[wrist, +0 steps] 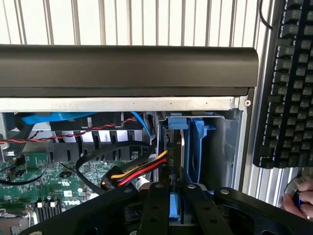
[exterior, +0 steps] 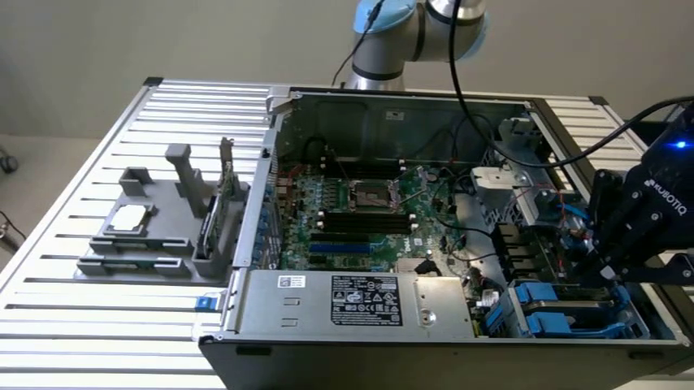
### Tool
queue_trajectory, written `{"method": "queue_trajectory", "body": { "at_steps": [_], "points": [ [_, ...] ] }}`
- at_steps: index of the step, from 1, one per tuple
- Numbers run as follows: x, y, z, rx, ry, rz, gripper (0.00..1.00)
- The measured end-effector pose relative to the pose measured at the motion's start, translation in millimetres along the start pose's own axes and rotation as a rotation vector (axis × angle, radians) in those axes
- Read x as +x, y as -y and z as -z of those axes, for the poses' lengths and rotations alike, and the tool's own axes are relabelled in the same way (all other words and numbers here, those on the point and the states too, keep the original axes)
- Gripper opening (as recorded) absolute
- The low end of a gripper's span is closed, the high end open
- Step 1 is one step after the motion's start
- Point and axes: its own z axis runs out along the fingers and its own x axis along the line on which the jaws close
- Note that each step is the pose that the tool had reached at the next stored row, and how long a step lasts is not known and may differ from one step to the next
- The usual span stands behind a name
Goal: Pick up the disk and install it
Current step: 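Insert the first disk wire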
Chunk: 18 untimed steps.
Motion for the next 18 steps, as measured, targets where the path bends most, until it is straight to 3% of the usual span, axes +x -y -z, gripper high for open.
{"method": "queue_trajectory", "body": {
  "at_steps": [10,18],
  "points": [
    [2.2,-1.6,-3.9,0.0039,0.0065,-0.041,0.16],
    [5.1,-3.4,-5.4,0.0056,0.0215,-0.069,0.16]
  ]
}}
